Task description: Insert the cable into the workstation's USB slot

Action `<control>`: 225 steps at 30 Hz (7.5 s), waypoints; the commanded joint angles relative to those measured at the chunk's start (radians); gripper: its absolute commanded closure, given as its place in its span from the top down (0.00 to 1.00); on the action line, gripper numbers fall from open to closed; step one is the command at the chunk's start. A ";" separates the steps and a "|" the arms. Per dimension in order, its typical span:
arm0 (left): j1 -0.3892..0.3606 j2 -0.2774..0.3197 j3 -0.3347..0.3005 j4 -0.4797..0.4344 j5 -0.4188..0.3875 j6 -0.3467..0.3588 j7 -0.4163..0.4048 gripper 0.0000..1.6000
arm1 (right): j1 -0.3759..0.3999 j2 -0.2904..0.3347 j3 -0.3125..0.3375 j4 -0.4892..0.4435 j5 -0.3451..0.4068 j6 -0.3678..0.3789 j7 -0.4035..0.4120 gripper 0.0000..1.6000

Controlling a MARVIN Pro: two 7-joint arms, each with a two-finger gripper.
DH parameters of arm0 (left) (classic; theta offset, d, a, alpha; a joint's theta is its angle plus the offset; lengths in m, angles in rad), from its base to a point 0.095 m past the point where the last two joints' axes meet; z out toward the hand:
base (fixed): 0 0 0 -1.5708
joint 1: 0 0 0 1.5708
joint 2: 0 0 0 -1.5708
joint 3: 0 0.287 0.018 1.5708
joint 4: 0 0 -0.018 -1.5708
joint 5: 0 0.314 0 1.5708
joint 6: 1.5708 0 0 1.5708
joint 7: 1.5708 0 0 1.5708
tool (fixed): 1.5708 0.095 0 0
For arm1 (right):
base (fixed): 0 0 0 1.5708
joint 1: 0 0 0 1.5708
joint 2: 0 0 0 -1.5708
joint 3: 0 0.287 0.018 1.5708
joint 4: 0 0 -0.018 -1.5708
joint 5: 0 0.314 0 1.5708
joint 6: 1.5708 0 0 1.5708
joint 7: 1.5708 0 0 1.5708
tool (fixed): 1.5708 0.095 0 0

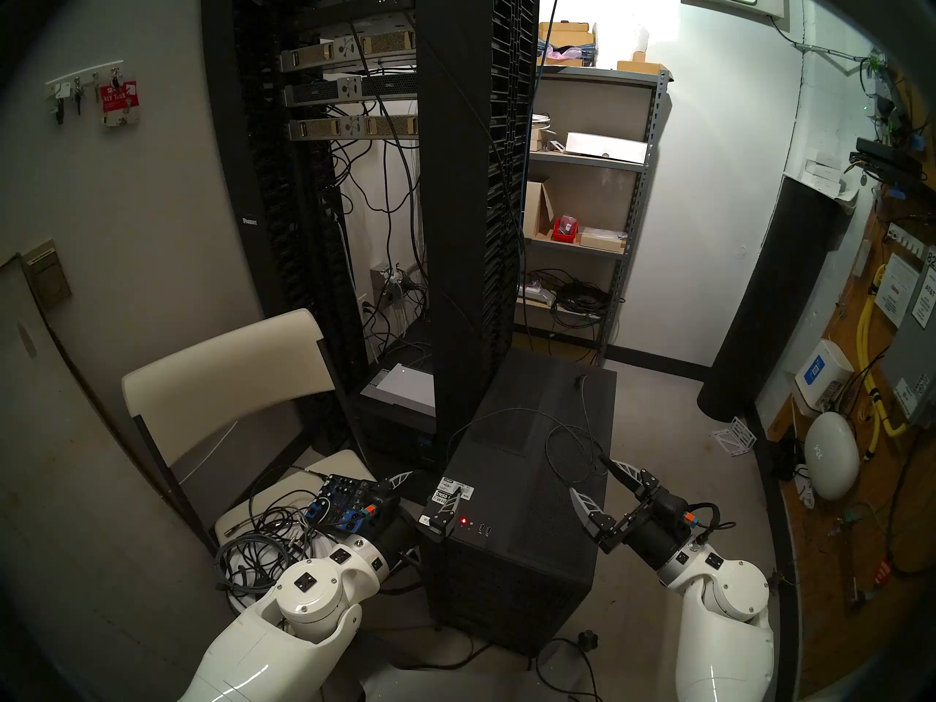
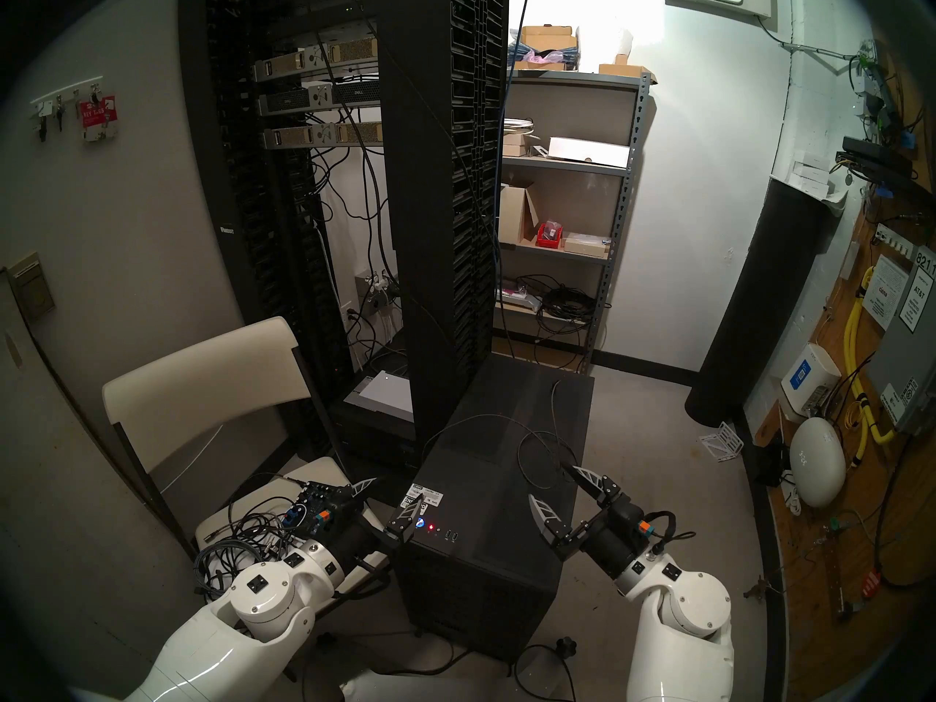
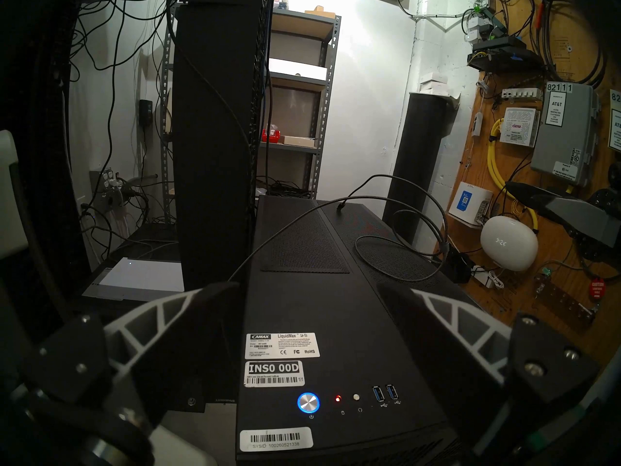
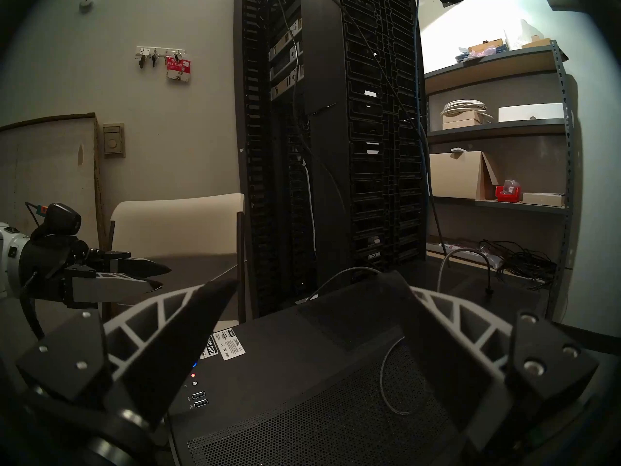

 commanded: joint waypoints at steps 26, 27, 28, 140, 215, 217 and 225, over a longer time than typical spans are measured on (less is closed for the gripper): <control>-0.002 -0.001 0.001 -0.013 0.000 -0.003 -0.002 1.00 | 0.251 0.066 -0.137 0.201 -0.223 -0.041 -0.381 1.00; -0.002 -0.001 0.001 -0.013 0.000 -0.003 -0.002 1.00 | 0.256 0.072 -0.140 0.207 -0.225 -0.034 -0.388 1.00; -0.002 -0.001 0.001 -0.013 0.000 -0.003 -0.002 1.00 | 0.268 0.072 -0.136 0.217 -0.228 -0.025 -0.400 1.00; -0.069 -0.007 0.079 -0.244 -0.147 0.210 -0.178 1.00 | 0.204 0.044 -0.007 0.187 -0.024 -0.017 -0.088 0.00; -0.597 -0.352 0.041 0.492 -0.461 0.478 -0.121 0.21 | -0.004 0.044 -0.022 0.049 0.099 -0.067 0.285 0.00; -0.600 -0.349 0.048 0.494 -0.461 0.487 -0.138 0.17 | -0.003 0.040 -0.019 0.049 0.105 -0.064 0.285 0.00; -0.578 -0.321 0.030 0.460 -0.485 0.534 -0.147 0.96 | 0.023 0.035 -0.001 0.050 0.081 -0.076 0.251 0.00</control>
